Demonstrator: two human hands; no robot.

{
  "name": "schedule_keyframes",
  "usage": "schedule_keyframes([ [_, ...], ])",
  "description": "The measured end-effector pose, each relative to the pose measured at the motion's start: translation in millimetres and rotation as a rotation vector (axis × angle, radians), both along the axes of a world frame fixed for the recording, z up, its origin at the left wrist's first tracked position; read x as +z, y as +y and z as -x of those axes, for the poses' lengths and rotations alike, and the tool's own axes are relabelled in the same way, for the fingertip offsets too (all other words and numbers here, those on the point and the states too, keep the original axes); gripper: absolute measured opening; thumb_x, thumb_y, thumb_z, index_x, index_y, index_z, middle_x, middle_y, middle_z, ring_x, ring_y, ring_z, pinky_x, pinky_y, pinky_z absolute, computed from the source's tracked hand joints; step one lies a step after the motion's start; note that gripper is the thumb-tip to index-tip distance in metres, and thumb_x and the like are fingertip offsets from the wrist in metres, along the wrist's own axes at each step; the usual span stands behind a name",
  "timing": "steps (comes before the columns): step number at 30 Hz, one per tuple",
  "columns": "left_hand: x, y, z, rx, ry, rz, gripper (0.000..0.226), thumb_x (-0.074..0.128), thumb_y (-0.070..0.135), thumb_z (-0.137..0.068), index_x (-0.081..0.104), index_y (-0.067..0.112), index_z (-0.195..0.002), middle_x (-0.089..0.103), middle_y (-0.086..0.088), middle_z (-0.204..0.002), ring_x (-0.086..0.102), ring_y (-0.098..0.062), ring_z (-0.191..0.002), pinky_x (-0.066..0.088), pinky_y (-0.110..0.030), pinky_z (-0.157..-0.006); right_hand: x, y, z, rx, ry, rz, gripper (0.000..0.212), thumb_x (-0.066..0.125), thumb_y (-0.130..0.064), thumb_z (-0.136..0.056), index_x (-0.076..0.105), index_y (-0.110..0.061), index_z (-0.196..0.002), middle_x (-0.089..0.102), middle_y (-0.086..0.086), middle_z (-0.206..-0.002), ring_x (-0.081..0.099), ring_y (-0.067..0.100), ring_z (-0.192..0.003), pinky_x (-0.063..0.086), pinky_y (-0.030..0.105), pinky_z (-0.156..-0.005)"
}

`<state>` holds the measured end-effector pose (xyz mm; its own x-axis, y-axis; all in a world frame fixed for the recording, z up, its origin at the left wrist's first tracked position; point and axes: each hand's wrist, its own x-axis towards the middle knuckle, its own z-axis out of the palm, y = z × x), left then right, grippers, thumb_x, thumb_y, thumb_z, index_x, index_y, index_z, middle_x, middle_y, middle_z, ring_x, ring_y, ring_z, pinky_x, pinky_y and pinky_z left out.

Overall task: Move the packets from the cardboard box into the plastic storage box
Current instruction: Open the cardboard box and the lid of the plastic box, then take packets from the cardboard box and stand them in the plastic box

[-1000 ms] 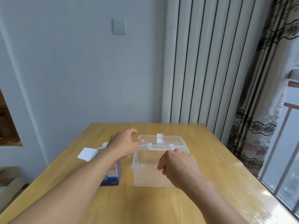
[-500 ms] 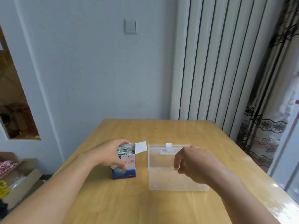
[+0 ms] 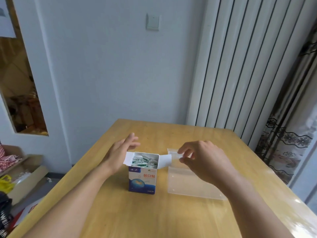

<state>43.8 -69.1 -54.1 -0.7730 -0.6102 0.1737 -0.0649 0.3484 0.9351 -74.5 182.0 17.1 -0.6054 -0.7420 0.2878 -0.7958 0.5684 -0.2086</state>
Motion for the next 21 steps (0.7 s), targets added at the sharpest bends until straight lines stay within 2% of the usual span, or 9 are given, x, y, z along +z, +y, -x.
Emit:
schedule_keyframes([
  [2,-3.7,-1.3,3.5,0.069,0.075,-0.129,0.079,0.020,0.079,-0.094,0.073,0.024,-0.114,0.078,0.009,-0.104,0.070,-0.006,-0.106,0.033,-0.039,-0.115,-4.3,-30.5,-12.3,0.093,-0.028,0.036,0.018,0.068,-0.036,-0.094,0.072,-0.039,-0.110,0.073,-0.022,-0.098,0.067,0.004,-0.092,0.057,0.032,-0.078],
  [4,-8.9,-2.2,4.9,0.028,0.107,-0.321,0.085,0.016,0.075,-0.096,0.074,0.017,-0.115,0.078,0.001,-0.108,0.070,-0.014,-0.108,0.033,-0.041,-0.111,-10.4,-62.2,-22.0,0.184,-0.056,0.038,0.021,0.069,-0.029,-0.094,0.074,-0.035,-0.114,0.075,-0.016,-0.103,0.068,0.006,-0.092,0.058,0.031,-0.080],
  [6,-15.0,-4.9,4.7,-0.041,0.175,-0.608,0.088,0.023,0.078,-0.093,0.071,0.010,-0.121,0.075,-0.010,-0.117,0.070,-0.026,-0.111,0.039,-0.049,-0.109,-16.7,-87.3,-26.6,0.234,-0.066,0.008,0.026,0.069,-0.025,-0.094,0.074,-0.031,-0.119,0.076,-0.011,-0.109,0.067,0.011,-0.096,0.056,0.030,-0.079],
  [8,-22.8,-8.4,3.8,-0.091,0.243,-0.777,0.088,0.032,0.080,-0.089,0.068,0.008,-0.125,0.072,-0.015,-0.123,0.068,-0.035,-0.110,0.041,-0.052,-0.107,-23.4,-105.6,-25.8,0.252,-0.055,-0.056,0.029,0.067,-0.023,-0.095,0.072,-0.028,-0.123,0.075,-0.006,-0.113,0.063,0.018,-0.103,0.056,0.034,-0.079],
  [11,-27.5,-14.5,4.0,-0.109,0.230,-0.785,0.084,0.036,0.079,-0.089,0.068,0.011,-0.127,0.070,-0.018,-0.125,0.064,-0.039,-0.110,0.043,-0.049,-0.098,-28.0,-118.8,-25.1,0.254,-0.025,-0.148,0.033,0.066,-0.020,-0.094,0.071,-0.028,-0.126,0.073,0.001,-0.114,0.061,0.022,-0.101,0.057,0.037,-0.075],
  [15,-21.2,-19.7,10.1,-0.067,0.113,-0.669,0.075,0.033,0.074,-0.095,0.072,0.015,-0.120,0.074,-0.014,-0.117,0.068,-0.031,-0.094,0.047,-0.042,-0.082,-27.6,-125.7,-27.7,0.278,-0.018,-0.241,0.034,0.064,-0.012,-0.091,0.074,-0.028,-0.119,0.072,0.001,-0.110,0.061,0.020,-0.096,0.046,0.026,-0.059],
  [17,-20.4,-22.3,14.3,-0.080,0.080,-0.633,0.073,0.033,0.072,-0.096,0.073,0.015,-0.119,0.075,-0.012,-0.114,0.069,-0.029,-0.092,0.047,-0.042,-0.085,-27.1,-129.7,-26.4,0.283,-0.019,-0.290,0.030,0.063,-0.012,-0.091,0.076,-0.026,-0.115,0.072,0.002,-0.109,0.063,0.021,-0.096,0.045,0.024,-0.055],
  [19,-19.3,-24.3,16.3,-0.093,0.060,-0.597,0.070,0.034,0.071,-0.097,0.072,0.016,-0.118,0.076,-0.010,-0.113,0.069,-0.028,-0.092,0.045,-0.042,-0.088,-27.7,-132.7,-26.7,0.262,-0.016,-0.283,0.028,0.062,-0.012,-0.092,0.077,-0.027,-0.110,0.071,0.003,-0.106,0.064,0.023,-0.096,0.051,0.028,-0.058],
  [21,-15.9,-25.5,17.1,-0.106,0.054,-0.584,0.067,0.036,0.068,-0.098,0.072,0.016,-0.118,0.076,-0.009,-0.111,0.071,-0.025,-0.088,0.046,-0.041,-0.085,-30.5,-133.2,-28.0,0.226,-0.008,-0.238,0.027,0.061,-0.010,-0.090,0.080,-0.027,-0.100,0.072,0.002,-0.099,0.065,0.023,-0.089,0.054,0.032,-0.059],
])
